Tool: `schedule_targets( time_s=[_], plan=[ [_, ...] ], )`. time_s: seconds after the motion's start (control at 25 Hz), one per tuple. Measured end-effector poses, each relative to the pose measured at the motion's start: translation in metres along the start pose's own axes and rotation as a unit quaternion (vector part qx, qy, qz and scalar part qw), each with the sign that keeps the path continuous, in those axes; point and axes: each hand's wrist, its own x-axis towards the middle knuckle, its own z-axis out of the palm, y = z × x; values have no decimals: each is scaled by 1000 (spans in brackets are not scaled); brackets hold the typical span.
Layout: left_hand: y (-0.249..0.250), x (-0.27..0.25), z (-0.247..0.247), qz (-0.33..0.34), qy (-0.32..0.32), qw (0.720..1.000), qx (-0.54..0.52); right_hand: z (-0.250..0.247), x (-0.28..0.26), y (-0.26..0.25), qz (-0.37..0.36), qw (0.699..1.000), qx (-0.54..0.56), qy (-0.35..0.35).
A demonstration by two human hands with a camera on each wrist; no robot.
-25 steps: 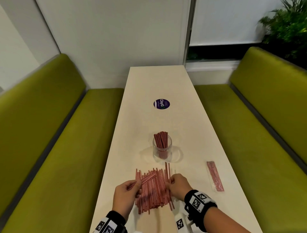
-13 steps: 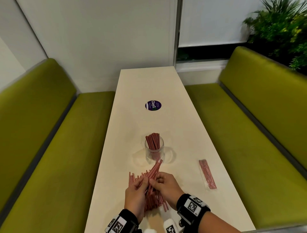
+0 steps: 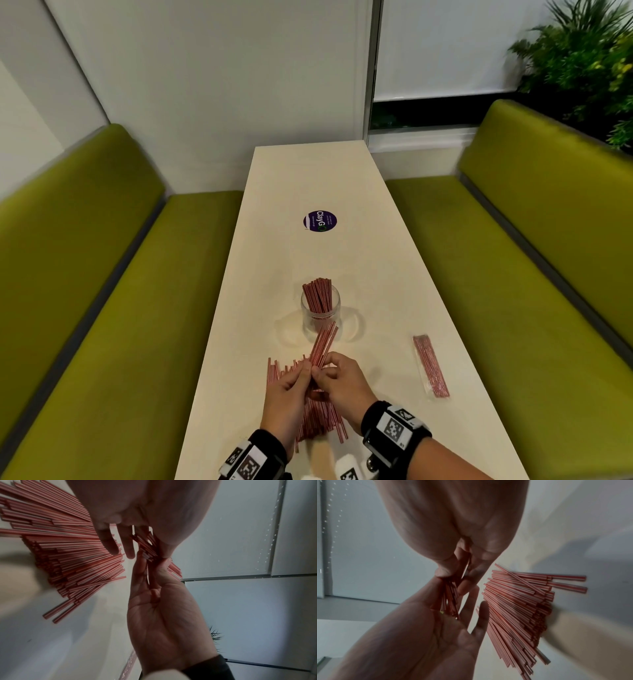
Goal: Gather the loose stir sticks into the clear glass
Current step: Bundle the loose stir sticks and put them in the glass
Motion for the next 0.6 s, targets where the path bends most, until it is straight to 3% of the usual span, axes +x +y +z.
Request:
schedule_targets(
  time_s=[0.2, 0.4, 0.48, 0.6],
  plan=[
    [8, -4, 2, -14, -24, 999, 39, 0, 5, 2, 36, 999, 13, -1],
    [14, -2, 5, 53, -77, 987, 134, -10, 10, -3, 56, 996, 64, -19],
    [9, 4, 9, 100, -77, 968, 219, -12, 13, -7, 70, 994, 78, -33],
    [7, 10, 14, 148, -47, 907, 390, -12, 16, -18, 90, 990, 99, -39]
  ],
)
